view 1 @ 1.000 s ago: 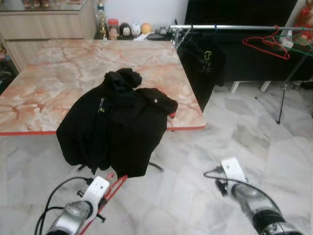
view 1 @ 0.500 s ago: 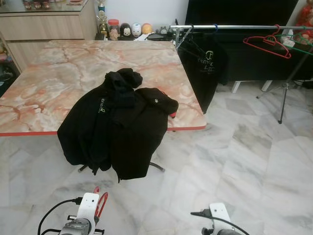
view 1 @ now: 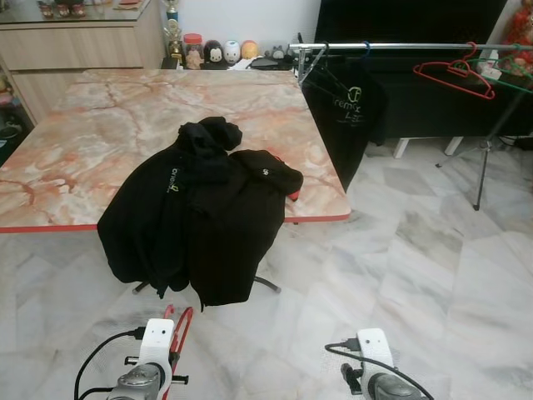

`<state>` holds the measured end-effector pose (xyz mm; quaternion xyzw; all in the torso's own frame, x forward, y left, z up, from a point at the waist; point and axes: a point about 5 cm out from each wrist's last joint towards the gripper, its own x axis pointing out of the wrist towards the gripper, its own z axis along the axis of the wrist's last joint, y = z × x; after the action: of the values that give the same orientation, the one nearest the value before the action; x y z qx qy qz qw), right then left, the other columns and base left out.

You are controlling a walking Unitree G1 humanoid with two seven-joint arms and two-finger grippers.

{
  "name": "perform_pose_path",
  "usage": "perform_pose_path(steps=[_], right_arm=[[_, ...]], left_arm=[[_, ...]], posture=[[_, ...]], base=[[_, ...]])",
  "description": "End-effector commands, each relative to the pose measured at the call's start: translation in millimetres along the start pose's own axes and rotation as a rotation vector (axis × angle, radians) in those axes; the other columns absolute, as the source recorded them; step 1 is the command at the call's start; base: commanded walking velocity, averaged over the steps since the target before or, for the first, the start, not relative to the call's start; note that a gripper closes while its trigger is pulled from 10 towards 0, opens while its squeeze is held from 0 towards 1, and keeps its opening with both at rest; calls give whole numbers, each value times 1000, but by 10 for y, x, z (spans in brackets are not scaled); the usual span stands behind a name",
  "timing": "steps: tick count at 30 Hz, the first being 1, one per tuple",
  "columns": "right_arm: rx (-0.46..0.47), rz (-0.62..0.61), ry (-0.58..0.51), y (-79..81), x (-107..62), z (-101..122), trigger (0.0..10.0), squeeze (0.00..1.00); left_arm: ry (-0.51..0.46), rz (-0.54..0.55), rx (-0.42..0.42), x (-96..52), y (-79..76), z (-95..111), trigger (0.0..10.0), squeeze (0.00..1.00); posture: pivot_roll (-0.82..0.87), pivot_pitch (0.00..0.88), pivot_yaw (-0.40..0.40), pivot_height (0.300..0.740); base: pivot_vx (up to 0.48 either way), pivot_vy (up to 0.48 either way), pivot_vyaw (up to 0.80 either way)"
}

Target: Hang hanger

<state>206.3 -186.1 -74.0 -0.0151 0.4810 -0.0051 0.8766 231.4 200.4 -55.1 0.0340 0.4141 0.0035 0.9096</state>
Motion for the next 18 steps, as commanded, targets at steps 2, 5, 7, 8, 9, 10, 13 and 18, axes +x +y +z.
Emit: perform_pose_path(steps=[2, 5, 7, 8, 9, 10, 13, 18], right_arm=[[35, -5, 0, 35, 1, -29, 10000, 0], [81, -16, 3, 90, 4, -51, 10000, 0], [94, -10, 7, 104, 6, -51, 10000, 0], [82, 0, 10, 116, 6, -52, 10000, 0], [71, 3, 13, 116, 7, -48, 10000, 0], [71, 3, 16, 113, 7, -47, 10000, 0], [108, -18, 24, 66, 6, -39, 10000, 0], [91, -36, 49, 32, 3, -65, 10000, 0]], left_arm=[[15, 4, -12, 4, 11, 0, 10000, 0], [17, 12, -16, -1, 21, -22, 10000, 0], [24, 16, -17, -4, 3, -58, 10000, 0], [30, 16, -11, -3, -4, -60, 10000, 0], [32, 12, -7, 0, -17, -54, 10000, 0], [33, 4, -4, 2, -31, -50, 10000, 0], [39, -18, 9, 9, -77, -37, 10000, 0], [34, -10, 14, 17, -99, -4, 10000, 0]], posture=[[-21, 0, -34, 740], [-6, 0, -33, 740], [19, 0, -44, 740], [22, 0, -43, 740], [25, 0, -45, 740], [25, 0, -45, 740], [36, 0, -50, 740], [53, 0, -57, 740]], base=[[0, 0, 0], [0, 0, 0], [0, 0, 0], [0, 0, 0], [0, 0, 0], [0, 0, 0], [0, 0, 0], [0, -105, 0]])
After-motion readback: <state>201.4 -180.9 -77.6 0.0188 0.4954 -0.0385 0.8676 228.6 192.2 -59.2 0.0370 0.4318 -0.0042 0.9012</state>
